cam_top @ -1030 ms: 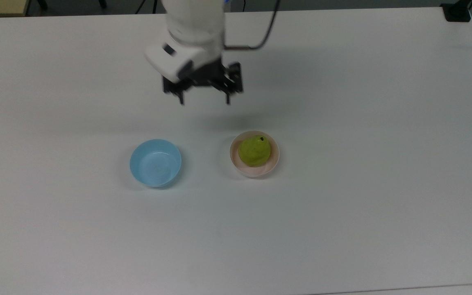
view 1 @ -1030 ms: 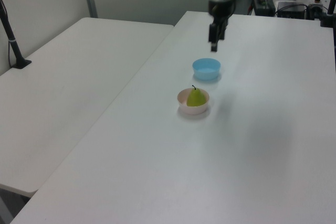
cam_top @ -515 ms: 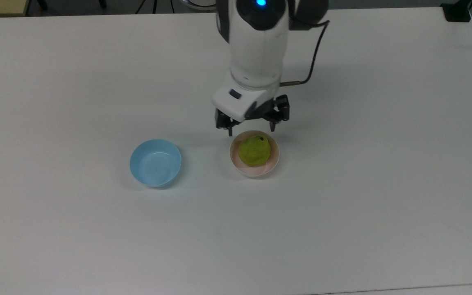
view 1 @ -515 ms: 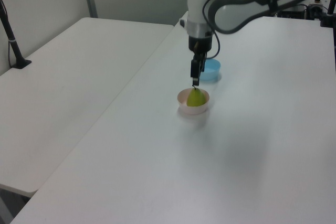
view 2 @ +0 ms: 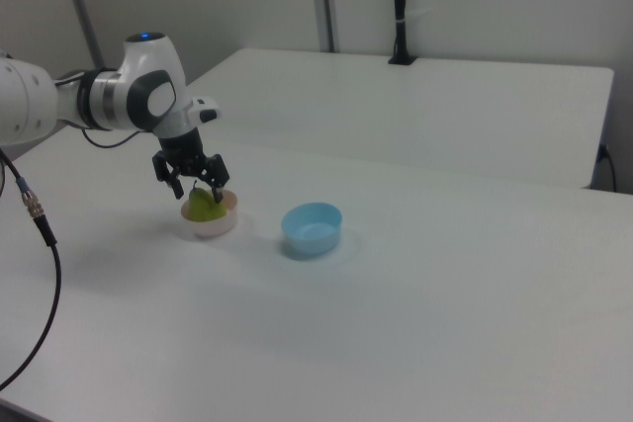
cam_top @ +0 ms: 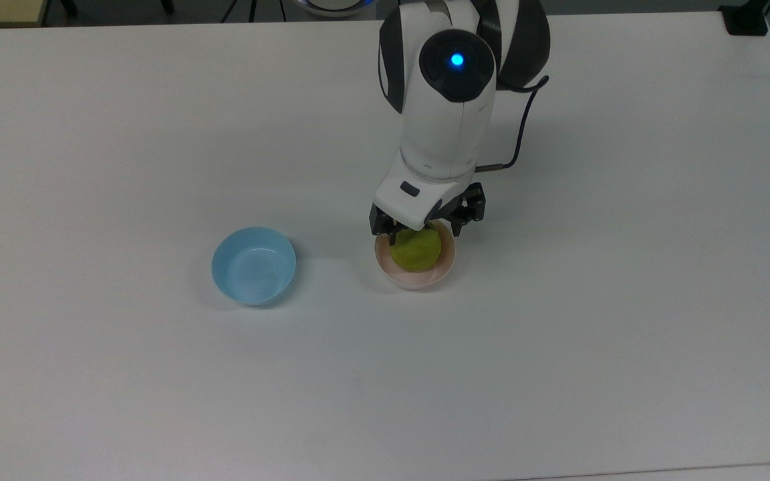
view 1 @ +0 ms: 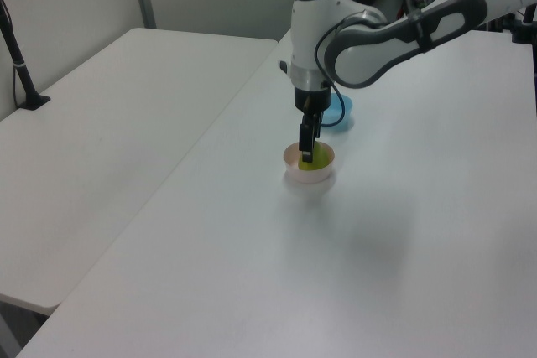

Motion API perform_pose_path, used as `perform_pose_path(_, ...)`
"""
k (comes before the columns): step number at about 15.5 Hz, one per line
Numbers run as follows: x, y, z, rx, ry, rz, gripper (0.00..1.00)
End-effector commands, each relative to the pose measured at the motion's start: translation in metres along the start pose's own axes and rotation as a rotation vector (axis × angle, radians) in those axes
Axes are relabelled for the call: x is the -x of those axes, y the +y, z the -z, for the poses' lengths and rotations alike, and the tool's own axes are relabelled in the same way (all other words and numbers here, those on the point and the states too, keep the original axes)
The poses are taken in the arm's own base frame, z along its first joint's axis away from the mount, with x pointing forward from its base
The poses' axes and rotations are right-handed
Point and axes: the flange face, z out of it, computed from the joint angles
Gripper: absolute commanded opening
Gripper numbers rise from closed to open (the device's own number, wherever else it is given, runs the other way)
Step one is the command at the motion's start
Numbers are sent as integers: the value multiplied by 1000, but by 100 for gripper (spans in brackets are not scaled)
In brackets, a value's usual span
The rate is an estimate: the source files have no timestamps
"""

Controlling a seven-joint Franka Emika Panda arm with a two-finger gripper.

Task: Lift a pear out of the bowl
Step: 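Lower the gripper around the pear and close the fingers on it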

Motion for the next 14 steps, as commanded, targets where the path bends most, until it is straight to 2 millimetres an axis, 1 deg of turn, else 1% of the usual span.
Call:
perform_pose_path(1, -6, -5, -6, 12, 27, 23, 100)
perform_pose_path(2, -6, -5, -8, 16, 24, 24, 100)
perform_pose_path(3, -5, -3, -8, 20, 22, 28, 96)
perform_pose_path(4, -5, -3, -9, 25, 21, 34, 94)
perform_pose_path(6, -5, -1, -15, 31, 13, 33, 93)
perform_pose_path(7, -5, -1, -18, 33, 9, 35, 90)
perform_pose_path(10, -4, 3, -22, 32, 3, 26, 90)
perform_pose_path(11, -5, 5, -22, 33, 3, 24, 86)
perform_pose_path(14, -4, 6, -25, 37, -2, 25, 86)
